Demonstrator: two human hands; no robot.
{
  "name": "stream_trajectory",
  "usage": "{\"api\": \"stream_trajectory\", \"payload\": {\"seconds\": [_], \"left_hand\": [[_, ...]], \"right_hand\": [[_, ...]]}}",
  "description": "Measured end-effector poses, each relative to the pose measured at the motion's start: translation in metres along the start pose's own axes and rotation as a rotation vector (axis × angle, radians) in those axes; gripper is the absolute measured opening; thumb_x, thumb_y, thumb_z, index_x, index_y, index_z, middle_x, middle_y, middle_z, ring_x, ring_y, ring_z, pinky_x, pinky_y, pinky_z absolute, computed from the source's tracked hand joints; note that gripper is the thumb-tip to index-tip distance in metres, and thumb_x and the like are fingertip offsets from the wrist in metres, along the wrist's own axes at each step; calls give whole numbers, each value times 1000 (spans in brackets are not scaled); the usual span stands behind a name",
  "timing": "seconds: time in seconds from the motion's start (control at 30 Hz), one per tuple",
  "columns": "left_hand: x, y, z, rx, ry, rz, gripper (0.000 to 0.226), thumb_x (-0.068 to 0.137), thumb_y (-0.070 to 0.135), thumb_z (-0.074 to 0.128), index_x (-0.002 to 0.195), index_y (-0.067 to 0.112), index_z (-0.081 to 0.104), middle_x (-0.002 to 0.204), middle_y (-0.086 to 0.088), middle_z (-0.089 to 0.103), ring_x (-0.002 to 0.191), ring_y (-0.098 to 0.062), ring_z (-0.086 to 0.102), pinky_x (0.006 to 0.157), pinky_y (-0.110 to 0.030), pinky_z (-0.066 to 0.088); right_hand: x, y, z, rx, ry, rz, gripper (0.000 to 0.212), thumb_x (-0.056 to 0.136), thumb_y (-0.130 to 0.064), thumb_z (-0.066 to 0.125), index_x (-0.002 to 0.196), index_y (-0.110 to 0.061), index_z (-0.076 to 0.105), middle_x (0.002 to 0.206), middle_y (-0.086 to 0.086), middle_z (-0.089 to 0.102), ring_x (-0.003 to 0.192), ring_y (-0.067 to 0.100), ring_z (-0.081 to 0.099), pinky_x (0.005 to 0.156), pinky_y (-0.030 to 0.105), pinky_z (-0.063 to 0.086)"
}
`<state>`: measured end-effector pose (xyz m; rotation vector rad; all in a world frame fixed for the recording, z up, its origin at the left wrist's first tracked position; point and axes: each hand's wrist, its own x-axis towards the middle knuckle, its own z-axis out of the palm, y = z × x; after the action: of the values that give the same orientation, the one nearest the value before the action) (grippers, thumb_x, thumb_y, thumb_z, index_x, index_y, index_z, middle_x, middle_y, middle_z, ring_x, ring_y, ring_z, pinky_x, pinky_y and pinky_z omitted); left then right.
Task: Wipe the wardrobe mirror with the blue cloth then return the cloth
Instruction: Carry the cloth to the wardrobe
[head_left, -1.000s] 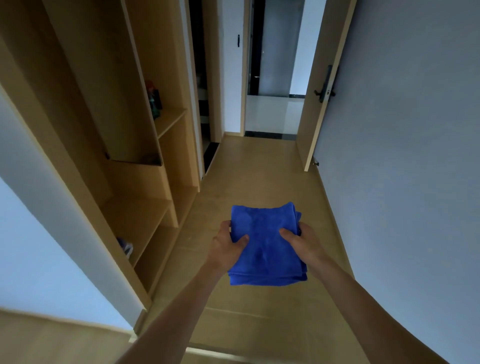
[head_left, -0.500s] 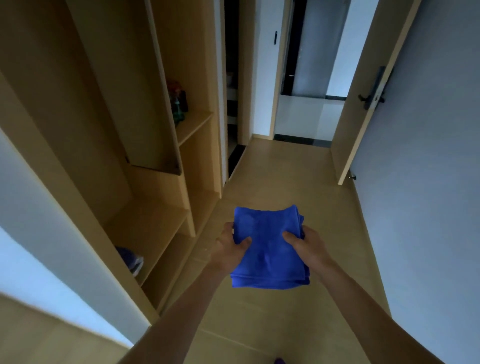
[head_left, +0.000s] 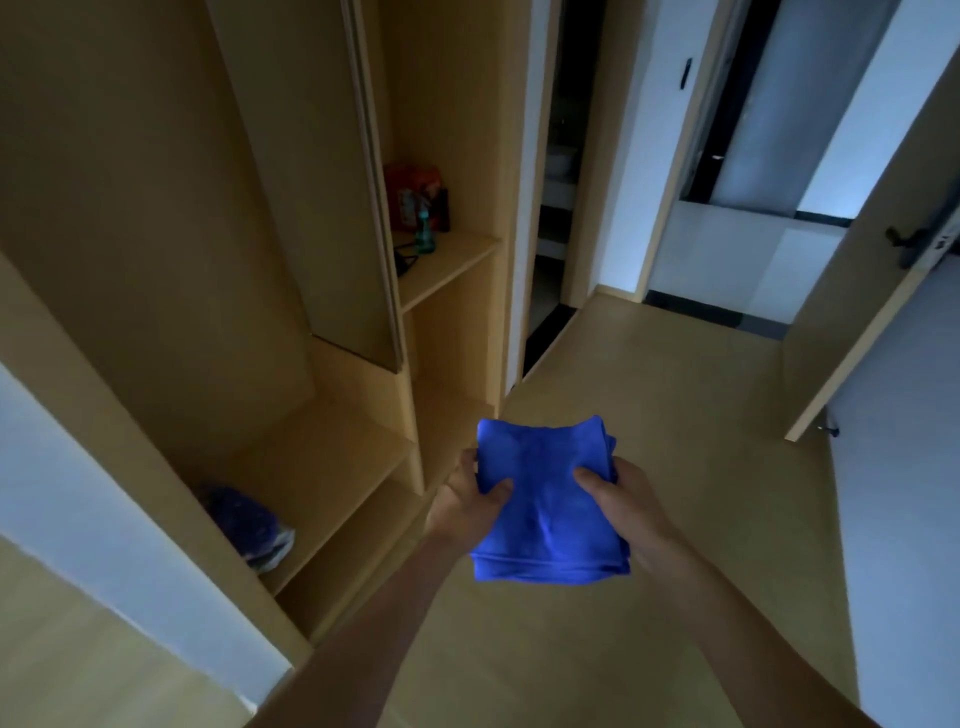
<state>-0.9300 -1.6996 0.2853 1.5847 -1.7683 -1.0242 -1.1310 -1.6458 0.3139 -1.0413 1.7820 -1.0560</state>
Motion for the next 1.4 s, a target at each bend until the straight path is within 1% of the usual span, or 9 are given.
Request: {"api": "stream_trajectory", "payload": {"seconds": [0.13,0.3,0.47,0.67,0.8,1.03,1.23,1.3,1.4], "left_hand": [[39,10,1,-24,17,-36,50,92,39,68,134,19,49,94,23,54,93,-11,61,83,-30,48],[94,9,2,-65,19,-78,55,94,37,67,141,18,45,116,4,64,108,-22,65,94,-43,55],[171,6,2,-119,30,-98,53,93,37,67,138,21,44,112,6,63,103,-21,66,92,-45,57],[248,8,-10,-142,55,-125,53,91,39,69,136,23,45,104,14,62,94,-13,65,86,-39,57],[280,1,-32,-133,121,-154,57,92,37,69,141,22,43,116,10,61,109,-19,63,93,-37,53],[324,-18,-70,-140,264,-233,60,93,38,68,144,19,42,126,-2,65,111,-24,65,94,-44,55],[365,-24,-73,-180,409,-320,65,89,46,71,142,22,42,122,4,64,103,-17,66,71,-22,48],[380,-20,-68,-227,461,-349,63,90,44,72,141,22,43,113,9,63,93,-11,64,65,-18,47],[397,-11,-57,-252,547,-383,56,91,42,70,137,23,43,108,10,64,90,-9,65,69,-25,53]], "right_hand": [[44,-13,-2,-21,-46,-45,15,96,-24,60,99,-12,67,90,8,74,83,21,72,72,36,56],[103,-26,8,-21,-85,-60,10,96,-23,60,97,-15,67,90,5,74,85,20,72,79,41,57],[175,-49,20,-70,-96,-83,10,95,-22,60,90,-15,66,69,-6,69,72,13,69,61,28,49],[260,-82,34,-101,-106,-72,16,93,-26,62,85,-12,62,70,-4,65,64,10,64,61,26,46],[299,-96,61,-109,-157,-74,22,91,-23,62,78,-7,57,63,-3,57,55,6,58,57,29,45],[369,-127,110,-122,-303,-117,22,90,-27,66,90,-5,64,82,12,69,78,24,70,63,32,49],[433,-148,132,-140,-503,-191,11,95,-29,63,92,-19,65,85,0,71,71,9,69,55,20,47],[458,-156,133,-149,-597,-196,12,96,-30,61,100,-20,65,95,1,72,81,13,70,62,23,49],[496,-170,132,-196,-722,-166,27,98,-36,60,117,-18,61,112,5,68,99,23,67,76,33,50]]}}
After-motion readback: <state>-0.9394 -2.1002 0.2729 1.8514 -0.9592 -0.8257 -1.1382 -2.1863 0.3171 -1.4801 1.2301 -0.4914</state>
